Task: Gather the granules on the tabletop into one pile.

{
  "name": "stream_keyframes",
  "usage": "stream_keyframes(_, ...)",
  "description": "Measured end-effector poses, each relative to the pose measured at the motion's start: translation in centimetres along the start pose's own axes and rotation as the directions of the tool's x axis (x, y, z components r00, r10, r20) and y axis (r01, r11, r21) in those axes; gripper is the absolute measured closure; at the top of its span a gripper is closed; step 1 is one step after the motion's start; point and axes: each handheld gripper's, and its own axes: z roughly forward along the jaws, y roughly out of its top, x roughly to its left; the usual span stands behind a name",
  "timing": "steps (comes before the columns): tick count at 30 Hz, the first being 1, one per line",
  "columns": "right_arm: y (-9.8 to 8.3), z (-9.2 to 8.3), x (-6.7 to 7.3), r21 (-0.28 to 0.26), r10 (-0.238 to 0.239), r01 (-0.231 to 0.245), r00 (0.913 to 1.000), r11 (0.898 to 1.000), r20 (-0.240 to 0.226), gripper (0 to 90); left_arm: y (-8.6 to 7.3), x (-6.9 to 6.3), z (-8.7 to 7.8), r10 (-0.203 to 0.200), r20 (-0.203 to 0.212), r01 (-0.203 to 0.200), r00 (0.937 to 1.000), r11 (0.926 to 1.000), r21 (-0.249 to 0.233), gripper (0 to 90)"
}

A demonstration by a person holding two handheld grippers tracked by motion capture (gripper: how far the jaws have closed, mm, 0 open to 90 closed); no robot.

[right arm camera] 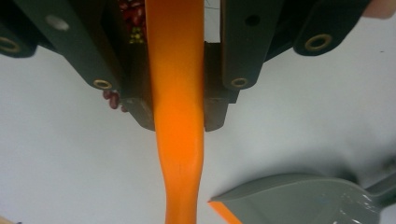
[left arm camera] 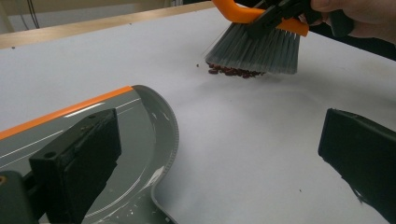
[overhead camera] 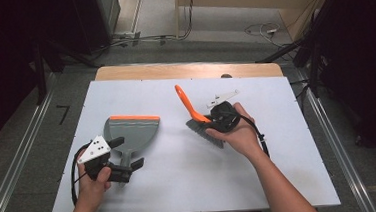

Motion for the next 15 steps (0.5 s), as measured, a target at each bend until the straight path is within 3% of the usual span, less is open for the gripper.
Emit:
stream_keyframes(4,-0.2,1.0,0.5,0.045,-0.023,0.023,0.9997,0.999,-0.012,68.7,0.0,0.0,0.0,0.001,0.001,-0.001,1.0000,1.0000,0.000,0.0)
stream_keyframes(7,-0.6,1.9,0.1,0.073,-0.005,0.006,0.9999,0.997,-0.012,68.7,0.0,0.0,-0.1,0.002,-0.002,-0.002,1.0000,1.0000,-0.001,0.0)
stream_keyframes(10,-0.9,1.9,-0.8,0.060,0.030,-0.030,0.9995,0.998,-0.002,68.7,0.0,0.1,-0.2,0.003,-0.001,-0.003,1.0000,1.0000,-0.006,0.0)
stream_keyframes(12,-1.0,1.6,-1.1,0.053,0.033,-0.034,0.9992,0.998,0.022,68.7,0.0,0.1,-0.2,0.001,-0.003,-0.001,1.0000,1.0000,-0.006,0.0)
stream_keyframes(15,-1.2,0.9,-1.4,0.032,0.050,-0.051,0.9985,0.998,0.020,68.7,0.0,0.1,-0.1,0.000,-0.002,0.000,1.0000,1.0000,-0.007,0.0)
